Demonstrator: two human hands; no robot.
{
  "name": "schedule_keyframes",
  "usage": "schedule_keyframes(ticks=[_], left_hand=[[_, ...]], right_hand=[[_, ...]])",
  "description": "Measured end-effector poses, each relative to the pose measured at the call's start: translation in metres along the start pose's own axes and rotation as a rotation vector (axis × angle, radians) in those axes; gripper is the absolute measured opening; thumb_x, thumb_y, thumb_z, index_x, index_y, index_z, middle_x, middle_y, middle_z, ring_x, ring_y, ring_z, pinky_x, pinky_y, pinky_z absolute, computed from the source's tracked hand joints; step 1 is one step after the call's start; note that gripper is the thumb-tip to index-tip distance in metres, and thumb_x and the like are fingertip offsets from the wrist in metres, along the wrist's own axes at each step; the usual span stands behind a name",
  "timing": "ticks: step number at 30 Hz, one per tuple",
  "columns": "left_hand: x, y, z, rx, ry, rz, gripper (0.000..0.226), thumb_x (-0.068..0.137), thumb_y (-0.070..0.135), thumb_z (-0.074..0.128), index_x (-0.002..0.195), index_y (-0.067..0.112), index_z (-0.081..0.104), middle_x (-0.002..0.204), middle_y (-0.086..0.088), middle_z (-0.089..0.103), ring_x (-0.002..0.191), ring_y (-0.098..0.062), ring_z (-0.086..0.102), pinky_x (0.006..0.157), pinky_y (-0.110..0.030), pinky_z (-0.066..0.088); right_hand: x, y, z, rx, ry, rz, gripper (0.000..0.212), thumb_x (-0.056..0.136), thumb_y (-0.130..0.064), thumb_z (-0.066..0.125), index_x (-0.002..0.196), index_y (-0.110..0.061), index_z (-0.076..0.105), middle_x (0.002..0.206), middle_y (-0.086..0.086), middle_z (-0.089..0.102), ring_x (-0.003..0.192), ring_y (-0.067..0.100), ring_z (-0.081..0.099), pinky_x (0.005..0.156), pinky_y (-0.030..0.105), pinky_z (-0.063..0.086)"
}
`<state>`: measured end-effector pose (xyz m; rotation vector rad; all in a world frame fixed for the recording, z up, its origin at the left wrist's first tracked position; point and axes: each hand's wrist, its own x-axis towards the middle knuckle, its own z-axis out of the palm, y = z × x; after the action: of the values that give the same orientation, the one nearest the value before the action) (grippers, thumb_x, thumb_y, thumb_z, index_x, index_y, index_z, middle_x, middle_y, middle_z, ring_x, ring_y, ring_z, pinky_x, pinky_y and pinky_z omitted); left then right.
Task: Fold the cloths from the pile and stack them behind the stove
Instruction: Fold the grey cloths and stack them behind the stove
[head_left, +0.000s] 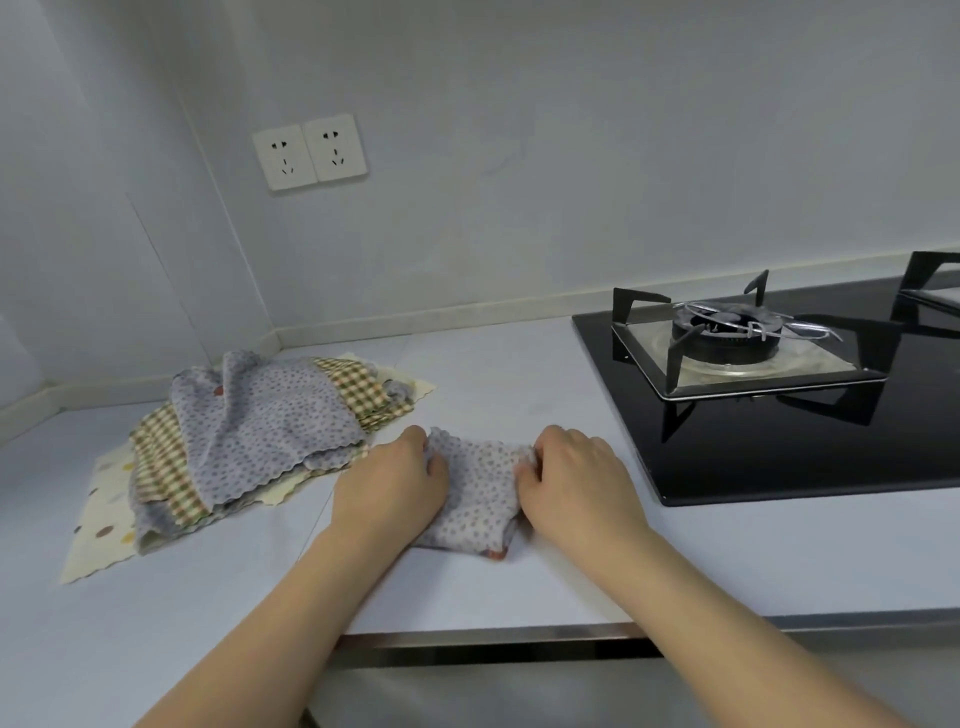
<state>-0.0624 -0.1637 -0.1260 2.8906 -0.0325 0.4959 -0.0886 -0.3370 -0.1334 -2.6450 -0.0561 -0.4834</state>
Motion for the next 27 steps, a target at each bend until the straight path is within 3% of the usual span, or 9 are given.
schedule_keyframes(ticks=[6, 9, 13, 16, 18, 20, 22, 25, 27], left_hand=[[-0.002, 0.002, -0.004, 0.016, -0.089, -0.082, 0.03, 0.098, 0.039, 0.039, 0.099, 0.01, 0.045, 0.109, -0.011, 0.057, 0.104, -0.032, 0.054, 0.082, -0.038, 0.042], [-0.003, 0.004, -0.009, -0.074, -0.17, -0.095, 0.026, 0.097, 0.036, 0.042, 0.098, 0.011, 0.049, 0.102, -0.008, 0.052, 0.103, -0.03, 0.05, 0.083, -0.037, 0.041], [-0.011, 0.01, -0.027, -0.609, -0.226, -0.278, 0.018, 0.095, 0.033, 0.053, 0.102, 0.019, 0.045, 0.083, 0.001, 0.052, 0.071, -0.013, 0.049, 0.056, -0.028, 0.032], [-0.018, 0.012, -0.041, -0.896, -0.271, -0.36, 0.027, 0.093, 0.039, 0.059, 0.108, 0.02, 0.047, 0.096, 0.001, 0.06, 0.083, -0.015, 0.057, 0.064, -0.028, 0.04], [-0.025, 0.015, -0.049, -1.026, -0.291, -0.368, 0.028, 0.094, 0.039, 0.058, 0.101, 0.012, 0.058, 0.104, -0.012, 0.069, 0.094, -0.029, 0.065, 0.076, -0.031, 0.047], [-0.034, 0.022, -0.059, -1.141, -0.239, -0.36, 0.034, 0.095, 0.035, 0.057, 0.103, 0.002, 0.061, 0.106, -0.013, 0.071, 0.096, -0.029, 0.068, 0.086, -0.041, 0.053], [-0.042, 0.031, -0.069, -1.226, -0.136, -0.351, 0.029, 0.096, 0.034, 0.056, 0.109, 0.008, 0.059, 0.105, -0.01, 0.071, 0.096, -0.028, 0.069, 0.09, -0.052, 0.054], [-0.052, 0.048, -0.091, -1.267, -0.005, -0.284, 0.017, 0.098, 0.033, 0.051, 0.105, 0.018, 0.054, 0.105, -0.005, 0.067, 0.096, -0.025, 0.066, 0.086, -0.051, 0.055], [-0.059, 0.056, -0.103, -1.22, 0.05, -0.194, 0.012, 0.099, 0.033, 0.048, 0.102, 0.022, 0.051, 0.106, -0.002, 0.063, 0.096, -0.019, 0.063, 0.084, -0.046, 0.054]], right_hand=[[0.006, 0.003, 0.002, -0.008, -0.069, 0.05, 0.025, 0.094, -0.039, 0.045, 0.105, -0.019, 0.056, 0.109, 0.0, 0.049, 0.106, 0.023, 0.042, 0.091, 0.034, 0.035], [0.007, 0.004, -0.001, 0.099, -0.096, 0.03, 0.01, 0.093, -0.036, 0.049, 0.094, -0.025, 0.051, 0.099, -0.007, 0.054, 0.1, 0.021, 0.048, 0.086, 0.034, 0.035], [0.002, 0.008, -0.009, 0.652, -0.146, 0.092, 0.014, 0.09, -0.018, 0.061, 0.088, -0.027, 0.052, 0.081, -0.008, 0.056, 0.076, 0.013, 0.054, 0.076, 0.035, 0.047], [-0.005, 0.005, -0.025, 1.071, -0.203, 0.162, 0.027, 0.09, -0.007, 0.062, 0.103, -0.03, 0.055, 0.089, 0.003, 0.057, 0.082, 0.016, 0.059, 0.077, 0.037, 0.053], [-0.009, -0.002, -0.041, 1.233, -0.211, 0.188, 0.035, 0.091, -0.004, 0.06, 0.116, -0.028, 0.053, 0.095, 0.005, 0.06, 0.087, 0.017, 0.062, 0.072, 0.031, 0.052], [-0.011, -0.011, -0.058, 1.387, -0.177, 0.257, 0.042, 0.092, -0.003, 0.059, 0.127, -0.024, 0.049, 0.102, 0.005, 0.062, 0.09, 0.017, 0.063, 0.07, 0.029, 0.048], [-0.012, -0.019, -0.073, 1.497, -0.158, 0.363, 0.048, 0.093, -0.007, 0.059, 0.135, -0.023, 0.042, 0.108, 0.007, 0.064, 0.087, 0.017, 0.063, 0.072, 0.031, 0.048], [-0.022, -0.031, -0.091, 1.388, -0.225, 0.443, 0.04, 0.098, -0.036, 0.05, 0.132, -0.013, 0.049, 0.102, 0.002, 0.065, 0.082, 0.016, 0.063, 0.07, 0.033, 0.05], [-0.03, -0.037, -0.097, 1.263, -0.314, 0.444, 0.052, 0.099, -0.054, 0.036, 0.126, -0.014, 0.056, 0.112, -0.001, 0.065, 0.1, 0.019, 0.062, 0.088, 0.038, 0.05]])
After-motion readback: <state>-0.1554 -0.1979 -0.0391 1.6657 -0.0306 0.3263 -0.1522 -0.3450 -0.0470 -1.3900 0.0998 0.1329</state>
